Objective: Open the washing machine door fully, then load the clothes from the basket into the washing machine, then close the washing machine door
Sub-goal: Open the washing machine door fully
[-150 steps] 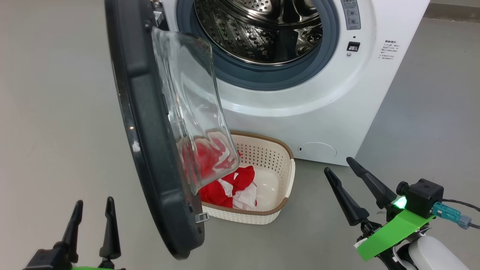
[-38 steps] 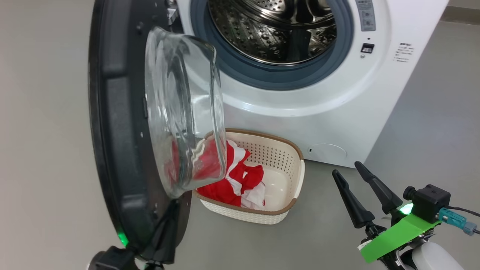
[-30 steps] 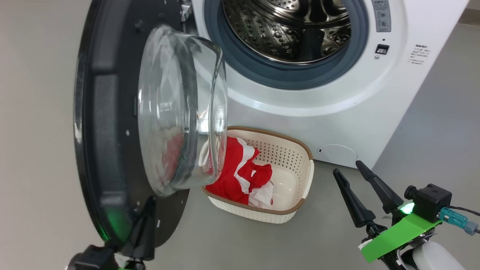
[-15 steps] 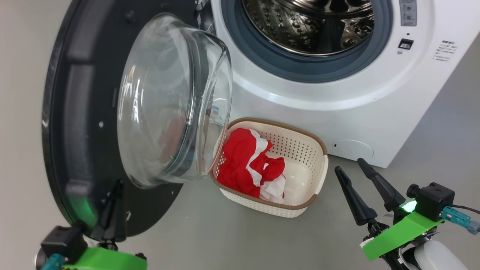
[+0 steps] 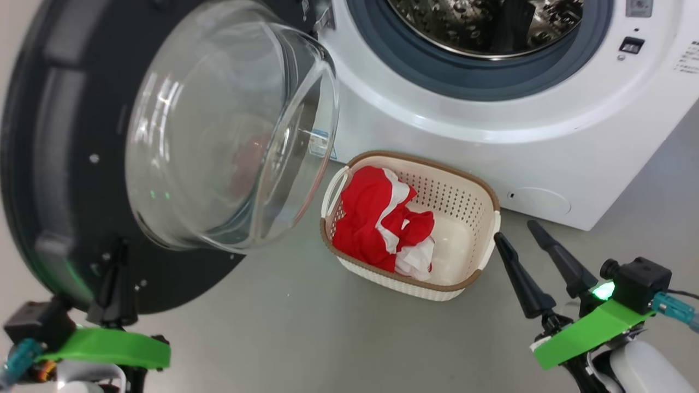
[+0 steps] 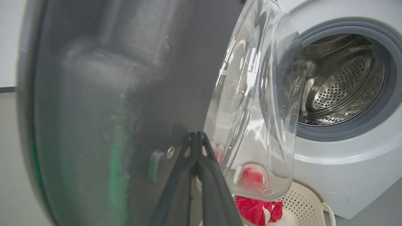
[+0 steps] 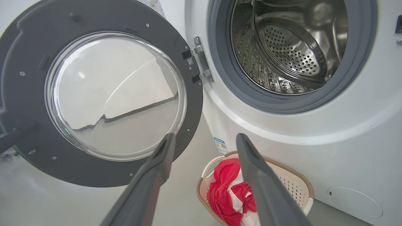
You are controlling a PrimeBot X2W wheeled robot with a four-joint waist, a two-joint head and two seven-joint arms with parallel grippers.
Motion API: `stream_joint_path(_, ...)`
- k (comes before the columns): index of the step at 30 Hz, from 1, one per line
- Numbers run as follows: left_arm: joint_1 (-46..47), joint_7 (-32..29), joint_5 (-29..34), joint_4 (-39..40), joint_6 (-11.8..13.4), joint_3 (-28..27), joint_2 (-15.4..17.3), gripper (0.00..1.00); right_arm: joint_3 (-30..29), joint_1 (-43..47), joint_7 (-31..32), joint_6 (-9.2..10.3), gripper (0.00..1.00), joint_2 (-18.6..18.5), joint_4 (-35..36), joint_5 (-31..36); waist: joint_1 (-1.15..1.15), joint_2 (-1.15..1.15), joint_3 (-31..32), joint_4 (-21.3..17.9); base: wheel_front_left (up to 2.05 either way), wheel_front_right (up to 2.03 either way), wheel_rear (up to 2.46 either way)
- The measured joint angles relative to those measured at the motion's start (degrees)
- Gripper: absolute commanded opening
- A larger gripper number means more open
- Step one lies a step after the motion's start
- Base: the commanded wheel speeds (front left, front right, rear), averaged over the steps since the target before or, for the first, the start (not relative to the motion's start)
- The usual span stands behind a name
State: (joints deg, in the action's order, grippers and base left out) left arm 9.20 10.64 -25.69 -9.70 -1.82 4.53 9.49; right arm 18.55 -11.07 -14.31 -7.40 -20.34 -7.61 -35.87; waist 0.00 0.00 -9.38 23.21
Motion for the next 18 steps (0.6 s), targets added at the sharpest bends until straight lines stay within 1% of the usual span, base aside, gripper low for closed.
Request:
stream_joint_path(8,4.68,-1.09,-1.75,-4.98,-0.47,-1.68,2.0,0.0,-0.26,-1.97,-0.01,0.0,1.0,-0.65,0.32,0.01,0.0,0.0,-2.1,1.23,0.0,0.0,0.0)
stream_joint_path(11,6.19,-1.59,-2.08,-7.35,-1.43,-1.88,3.03,0.0,-0.3,-1.97,-0.01,0.0,1.0,-0.69,0.32,0.0,0.0,0.0,-2.6,1.63,0.0,0.0,0.0)
stream_joint_path(18,9.75,-2.05,-2.76,-12.62,-2.07,-2.59,5.09,0.0,-0.43,-2.47,0.0,0.0,1.0,-0.67,0.4,-0.01,0.0,0.0,-3.58,2.13,0.0,0.0,0.0)
